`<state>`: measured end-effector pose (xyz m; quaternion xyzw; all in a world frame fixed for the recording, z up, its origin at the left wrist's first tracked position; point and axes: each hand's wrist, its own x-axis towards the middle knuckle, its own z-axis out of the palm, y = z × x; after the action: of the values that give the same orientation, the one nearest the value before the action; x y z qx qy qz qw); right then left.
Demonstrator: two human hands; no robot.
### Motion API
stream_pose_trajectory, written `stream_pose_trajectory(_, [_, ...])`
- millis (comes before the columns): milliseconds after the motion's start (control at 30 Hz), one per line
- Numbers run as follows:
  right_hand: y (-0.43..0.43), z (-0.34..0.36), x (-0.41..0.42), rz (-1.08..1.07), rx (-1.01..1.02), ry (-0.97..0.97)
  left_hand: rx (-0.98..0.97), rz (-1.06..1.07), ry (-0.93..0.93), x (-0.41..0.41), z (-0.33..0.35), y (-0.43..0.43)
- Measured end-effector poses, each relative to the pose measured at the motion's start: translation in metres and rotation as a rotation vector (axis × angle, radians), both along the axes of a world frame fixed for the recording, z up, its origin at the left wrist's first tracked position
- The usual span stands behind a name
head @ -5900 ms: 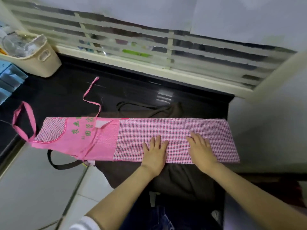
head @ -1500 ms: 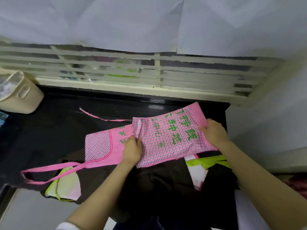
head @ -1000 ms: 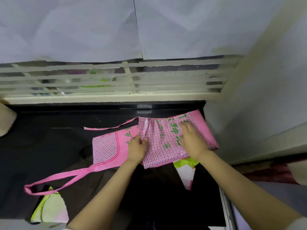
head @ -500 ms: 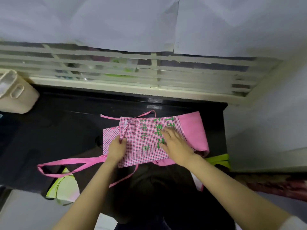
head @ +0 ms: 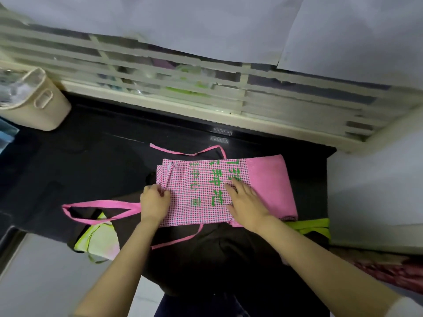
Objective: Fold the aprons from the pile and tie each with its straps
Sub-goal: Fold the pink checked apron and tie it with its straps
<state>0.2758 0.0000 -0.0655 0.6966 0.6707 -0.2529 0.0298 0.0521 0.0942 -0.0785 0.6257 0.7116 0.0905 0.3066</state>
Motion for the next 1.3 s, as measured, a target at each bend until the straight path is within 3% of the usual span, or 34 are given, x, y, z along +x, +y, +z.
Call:
stream_pose_trajectory(600, [0.004, -0.004, -0.014, 0.066, -0.037, -0.034, 0.040, 0.128, -0.089, -0.012, 0.002, 0.002])
stream_pose_trajectory(667, [0.004, -0.004, -0.014, 0.067, -0.044, -0.037, 0.181, 0.043, 0.062, -0.003, 0.001, -0.003])
stream_pose_trajectory(767, [0.004, -0.004, -0.015, 0.069, -0.054, -0.033, 0.352, -0.342, 0.084, 0.024, 0.002, -0.017])
stream_pose_trajectory(867, [0.004, -0.007, -0.017, 0.086, -0.091, -0.013, 0.180, -0.665, 0.127, 0.056, -0.007, -0.036])
stream_pose_trajectory(967, [-0.004, -0.012, -0.008, 0.084, -0.191, -0.009, -0.066, -0.764, 0.325, 0.068, -0.022, -0.045])
stream_pose_trajectory(1067, [-0.016, -0.018, 0.026, 0.016, -0.235, -0.035, -0.087, -0.812, 0.427, 0.064, -0.029, -0.047])
stream_pose_trajectory(1300, [-0.035, -0.025, 0.119, -0.241, -0.247, -0.054, -0.095, -0.833, 0.427, 0.061, -0.030, -0.045])
